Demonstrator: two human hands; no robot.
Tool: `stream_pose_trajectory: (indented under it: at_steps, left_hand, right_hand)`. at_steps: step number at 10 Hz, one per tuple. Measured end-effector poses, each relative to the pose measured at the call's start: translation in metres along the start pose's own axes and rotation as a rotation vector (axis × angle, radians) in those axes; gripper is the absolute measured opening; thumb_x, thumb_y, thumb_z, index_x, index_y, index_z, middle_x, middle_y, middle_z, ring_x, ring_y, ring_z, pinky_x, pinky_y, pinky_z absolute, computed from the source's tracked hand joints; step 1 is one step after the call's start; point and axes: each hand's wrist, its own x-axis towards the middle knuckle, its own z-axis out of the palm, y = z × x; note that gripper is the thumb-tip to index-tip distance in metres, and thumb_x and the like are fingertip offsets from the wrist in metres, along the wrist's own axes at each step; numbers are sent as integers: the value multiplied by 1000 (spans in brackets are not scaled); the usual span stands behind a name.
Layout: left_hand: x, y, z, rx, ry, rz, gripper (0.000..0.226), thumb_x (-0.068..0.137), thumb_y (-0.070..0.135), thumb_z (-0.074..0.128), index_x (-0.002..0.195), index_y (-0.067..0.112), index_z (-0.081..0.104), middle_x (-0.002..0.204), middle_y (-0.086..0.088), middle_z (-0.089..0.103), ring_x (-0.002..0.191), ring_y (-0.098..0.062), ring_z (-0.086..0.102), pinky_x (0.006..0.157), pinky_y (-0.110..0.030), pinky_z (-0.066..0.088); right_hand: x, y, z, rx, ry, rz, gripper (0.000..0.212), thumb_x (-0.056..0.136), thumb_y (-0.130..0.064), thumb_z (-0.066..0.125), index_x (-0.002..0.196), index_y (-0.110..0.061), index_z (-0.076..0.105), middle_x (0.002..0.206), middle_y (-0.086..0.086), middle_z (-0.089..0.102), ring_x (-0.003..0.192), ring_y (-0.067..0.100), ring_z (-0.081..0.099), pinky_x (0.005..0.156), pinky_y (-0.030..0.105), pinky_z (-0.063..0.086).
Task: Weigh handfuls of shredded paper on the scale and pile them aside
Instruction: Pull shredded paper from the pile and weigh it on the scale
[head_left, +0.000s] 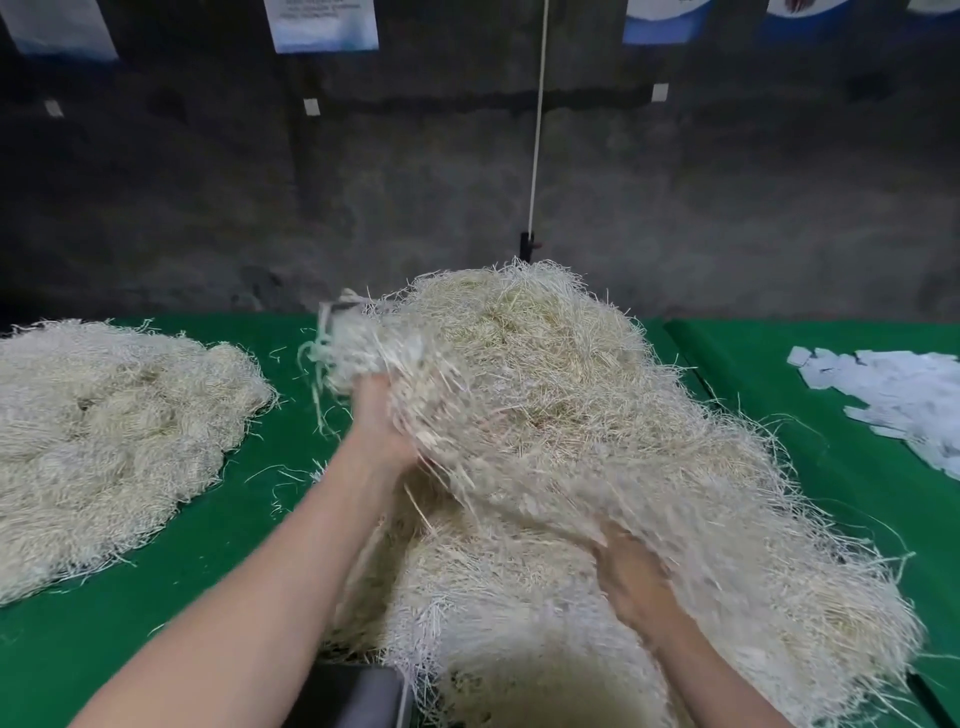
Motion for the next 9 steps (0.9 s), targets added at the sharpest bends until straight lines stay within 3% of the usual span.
stream_pose_trajectory:
  at_steps: [1,2,3,4,5,6,7,8,9]
  left_hand:
    - [2,25,2,15,-1,76,25,100,26,34,93,11,53,110,-19,50,101,-15,60,95,-34,46]
    - [-1,28,-2,24,-60,53,27,96,31,39,81,11,49,109,-22,51,116,-35,49,96,-55,39]
    - [4,40,-12,106,35,98,17,94,32,44,89,18,50,127,-18,47,128,-38,40,105,-57,29]
    - [19,44,-21,411,-319,166,26,98,27,42,112,12,58,135,-16,52,117,-28,54,107,-52,34]
    - [31,19,-34,1395,-496,216,69,87,1,51,148,14,21,143,3,34,105,0,55,94,-28,47]
    - [34,-20,-52,2223,-405,320,69,74,-5,49,140,9,32,101,3,55,58,-3,53,46,-15,43]
    - [40,-35,-63,2449,-284,467,12,77,1,46,82,9,55,67,8,45,50,-5,40,42,-14,34]
    - [58,-32,-66,1649,-71,385,21,85,3,39,68,10,47,66,1,48,51,-10,42,47,-19,39]
    - [61,-14,-49,305,-188,31,25,94,11,41,107,2,59,108,-18,65,102,-30,62,98,-47,44]
  right_hand:
    - [-1,15,-3,-197,-46,42,44,100,-14,32,144,-13,36,128,19,57,111,31,57,92,32,45]
    - [0,5,-4,-233,-68,-11,43,101,-9,32,145,-8,32,133,22,52,112,31,54,78,28,41]
    - [0,1,-11,-362,-94,-53,39,101,-19,30,138,-7,38,126,16,57,112,28,56,89,29,45]
    - [-8,-36,-26,-191,-42,-202,34,100,-23,41,131,-11,45,114,7,60,91,16,61,70,27,53]
    - [-8,-76,-50,271,19,-230,27,100,-21,42,113,-4,59,87,2,64,47,-3,53,41,12,39]
    - [-9,-96,-63,418,0,-179,29,101,-24,41,93,-4,61,55,-3,54,33,0,44,37,15,34]
    - [-15,-95,-59,442,-4,-186,29,101,-24,41,83,-8,57,58,-3,52,35,-2,45,38,12,35]
    - [-20,-79,-41,352,38,-225,28,101,-26,40,90,-10,61,74,-7,59,59,3,54,62,19,52]
    - [-28,-53,-6,78,-66,-249,37,101,-39,34,113,-15,58,105,8,66,81,18,66,87,46,54]
